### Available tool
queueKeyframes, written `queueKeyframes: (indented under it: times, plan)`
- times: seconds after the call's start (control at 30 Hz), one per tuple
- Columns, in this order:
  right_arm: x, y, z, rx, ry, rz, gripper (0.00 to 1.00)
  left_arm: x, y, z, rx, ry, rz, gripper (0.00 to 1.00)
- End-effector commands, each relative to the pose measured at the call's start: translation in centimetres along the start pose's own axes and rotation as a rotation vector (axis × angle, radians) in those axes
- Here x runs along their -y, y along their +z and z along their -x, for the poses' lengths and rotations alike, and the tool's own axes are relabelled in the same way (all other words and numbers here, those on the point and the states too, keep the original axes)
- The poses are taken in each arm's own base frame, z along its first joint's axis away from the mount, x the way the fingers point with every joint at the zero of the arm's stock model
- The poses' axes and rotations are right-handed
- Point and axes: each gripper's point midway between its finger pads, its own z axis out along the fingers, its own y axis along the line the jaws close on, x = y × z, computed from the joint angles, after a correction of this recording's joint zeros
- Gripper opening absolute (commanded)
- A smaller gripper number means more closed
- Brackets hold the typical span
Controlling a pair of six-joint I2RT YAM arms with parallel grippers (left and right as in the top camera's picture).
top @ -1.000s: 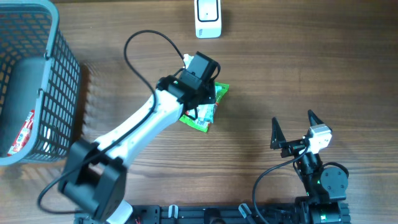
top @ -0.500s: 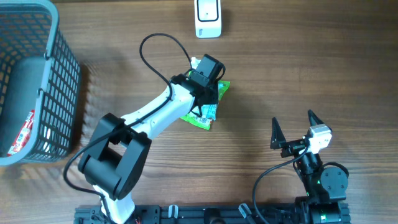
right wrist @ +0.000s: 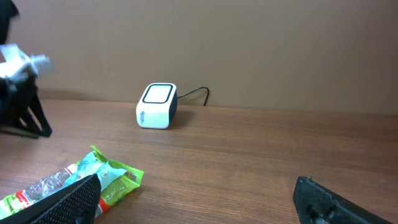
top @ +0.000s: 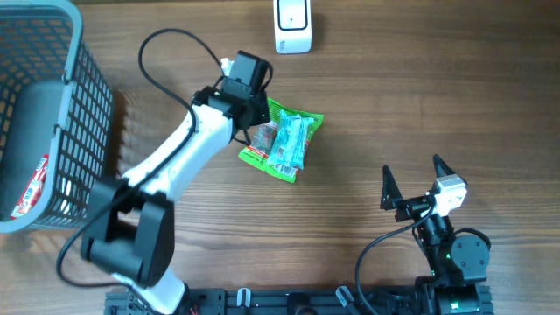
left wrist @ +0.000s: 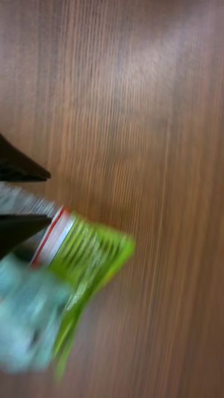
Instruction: Scan the item barcode
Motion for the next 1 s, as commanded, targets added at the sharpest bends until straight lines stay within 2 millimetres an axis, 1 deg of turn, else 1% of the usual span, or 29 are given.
queueKeyframes:
  times: [0.0,0.1,0.2,0.33,0.4,0.5,0.57,0.67,0.7,0.77,0.8,0.83,0.9,0.93,0.97]
  plan:
    - [0.2,0.0,0.2,0.009,-0.013,-0.010,1.00,-2.3,4.1,-2.1,-0.083,-0.016,0.060,0.07]
    - [0.2,0.0,0.2,0.009,-0.013,-0.010,1.00,-1.7,5.9,-2.9,-0.116,-0.017,0.033,0.07]
    - [0.2,0.0,0.2,0.009,-0.013,-0.010,1.00,-0.7,6.7,-4.1,-0.161,-0.012,-0.014,0.06]
    - [0.2,0.0,0.2,0.009,-0.013,-0.010,1.00,2.0,6.3,-5.5,-0.219,0.004,-0.125,0.06]
    - [0.2,0.0,0.2,0.009,-0.013,-0.010,1.00,2.9,6.1,-5.9,-0.229,0.016,-0.150,0.07]
    - [0.2,0.0,0.2,0.009,-0.013,-0.010,1.00,3.8,6.0,-6.4,-0.231,0.038,-0.159,0.08]
    - [0.2,0.0,0.2,0.009,-0.013,-0.010,1.00,4.6,5.8,-6.7,-0.228,0.057,-0.170,0.13]
    - [0.2,0.0,0.2,0.009,-0.012,-0.010,1.00,4.6,5.9,-6.5,-0.212,0.063,-0.158,0.17]
    - [0.2,0.0,0.2,0.009,-0.013,-0.010,1.00,4.5,5.6,-6.1,-0.198,0.063,-0.149,0.18]
    - [0.2,0.0,0.2,0.009,-0.013,-0.010,1.00,4.2,4.2,-4.6,-0.160,0.056,-0.133,0.23]
    - [0.2,0.0,0.2,0.009,-0.013,-0.010,1.00,4.3,3.2,-3.6,-0.140,0.051,-0.138,0.31]
    - [0.2,0.0,0.2,0.009,-0.013,-0.010,1.00,4.7,1.6,-2.4,-0.111,0.048,-0.156,0.33]
    - [0.2,0.0,0.2,0.009,-0.013,-0.010,1.00,5.4,-0.6,-1.1,-0.067,0.048,-0.185,0.40]
    - [0.2,0.0,0.2,0.009,-0.013,-0.010,1.00,5.9,-1.6,-0.8,-0.048,0.053,-0.202,0.49]
    - [0.2,0.0,0.2,0.009,-0.013,-0.010,1.00,6.3,-2.4,-0.9,-0.041,0.057,-0.216,0.63]
